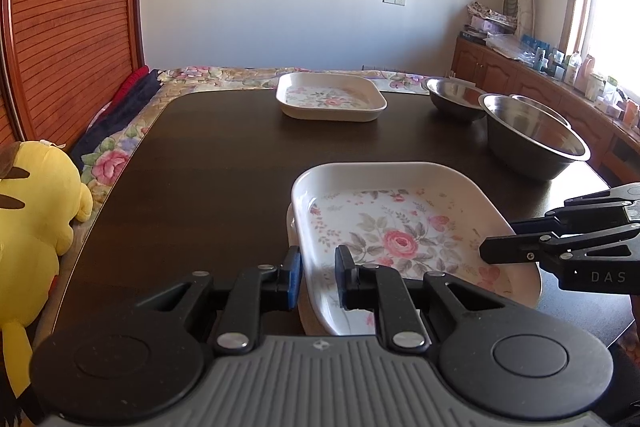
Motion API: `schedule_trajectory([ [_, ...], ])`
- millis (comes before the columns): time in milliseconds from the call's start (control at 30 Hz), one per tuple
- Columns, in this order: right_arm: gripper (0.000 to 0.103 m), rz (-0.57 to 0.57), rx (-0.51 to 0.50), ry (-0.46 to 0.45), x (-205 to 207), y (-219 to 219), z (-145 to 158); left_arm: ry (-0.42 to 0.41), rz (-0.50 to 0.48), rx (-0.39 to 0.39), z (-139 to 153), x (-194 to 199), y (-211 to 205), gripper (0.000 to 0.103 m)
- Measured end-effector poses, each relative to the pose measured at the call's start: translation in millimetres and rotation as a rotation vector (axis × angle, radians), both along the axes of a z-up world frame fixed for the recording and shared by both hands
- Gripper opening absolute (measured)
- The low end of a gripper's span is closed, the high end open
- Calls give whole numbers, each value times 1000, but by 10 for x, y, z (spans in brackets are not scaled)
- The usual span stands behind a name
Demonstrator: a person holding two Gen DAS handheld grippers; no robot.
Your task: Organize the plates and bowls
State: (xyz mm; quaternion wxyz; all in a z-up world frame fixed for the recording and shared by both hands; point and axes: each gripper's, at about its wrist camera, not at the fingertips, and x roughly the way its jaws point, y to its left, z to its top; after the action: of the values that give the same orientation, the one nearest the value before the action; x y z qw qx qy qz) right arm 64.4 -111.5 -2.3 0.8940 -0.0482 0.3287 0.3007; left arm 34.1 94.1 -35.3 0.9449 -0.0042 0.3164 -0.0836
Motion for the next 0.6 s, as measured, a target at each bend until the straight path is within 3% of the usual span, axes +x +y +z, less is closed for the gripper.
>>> schedule_trajectory([
  [600,23,-20,38,-59,1,-131,173,-36,36,3,82,-28,90,24],
])
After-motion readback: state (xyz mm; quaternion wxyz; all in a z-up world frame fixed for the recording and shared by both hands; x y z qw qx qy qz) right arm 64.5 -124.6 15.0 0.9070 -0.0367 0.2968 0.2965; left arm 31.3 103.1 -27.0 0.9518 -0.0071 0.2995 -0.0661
